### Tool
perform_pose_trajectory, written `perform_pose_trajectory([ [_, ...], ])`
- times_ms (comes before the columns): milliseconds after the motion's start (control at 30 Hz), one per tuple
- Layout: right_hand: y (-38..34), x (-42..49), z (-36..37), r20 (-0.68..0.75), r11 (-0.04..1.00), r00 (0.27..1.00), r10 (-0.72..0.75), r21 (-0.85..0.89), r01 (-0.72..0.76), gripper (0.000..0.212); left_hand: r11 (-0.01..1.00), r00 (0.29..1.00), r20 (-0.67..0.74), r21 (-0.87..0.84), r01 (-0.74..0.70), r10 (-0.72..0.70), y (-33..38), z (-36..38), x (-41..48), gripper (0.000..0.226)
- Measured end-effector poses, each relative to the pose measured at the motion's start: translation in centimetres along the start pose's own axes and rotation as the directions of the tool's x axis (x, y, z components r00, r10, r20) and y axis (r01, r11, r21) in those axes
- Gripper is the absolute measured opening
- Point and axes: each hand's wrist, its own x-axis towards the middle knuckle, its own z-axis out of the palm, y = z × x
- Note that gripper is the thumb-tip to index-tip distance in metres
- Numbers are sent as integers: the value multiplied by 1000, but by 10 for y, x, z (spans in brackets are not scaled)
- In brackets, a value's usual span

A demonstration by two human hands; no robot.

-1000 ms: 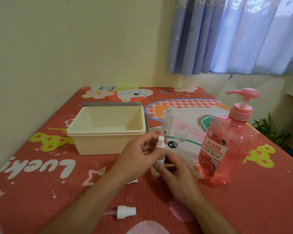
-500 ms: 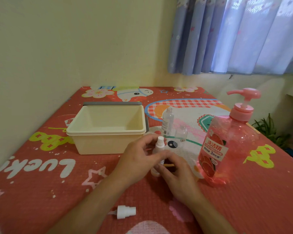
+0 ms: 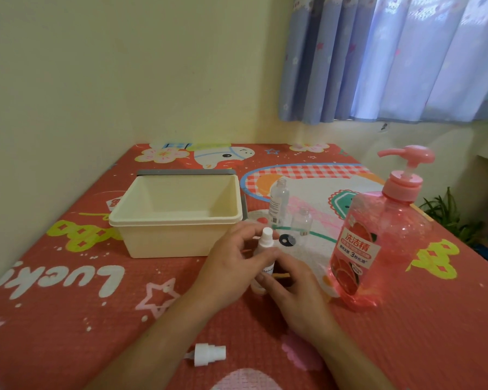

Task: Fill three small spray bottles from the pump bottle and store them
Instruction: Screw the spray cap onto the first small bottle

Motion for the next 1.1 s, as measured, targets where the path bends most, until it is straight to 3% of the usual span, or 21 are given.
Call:
perform_pose_trajectory([
  [200,-3,0,0,12,999,1000,-21,24,21,22,1000,998,57,1,-9,9,-3,-4,-2,33],
  [433,0,-1,1,-3,999,1000,9,32,-9,19,1000,1000,10,1,-3,3,-2,0,-1,20],
  [667,-1,0,0,15,999,1000,-12,37,11,23,1000,998,62,-9,-6,7,-4,-1,-4,32],
  [1000,3,0,0,-1,999,1000,15,33,-15,19,997,999,0,52,-51,51,-3,3,0,18],
  [1100,6,-1,-1,-4,1000,1000,18,15,-18,17,997,999,43,75,-23,20,-2,2,1,22],
])
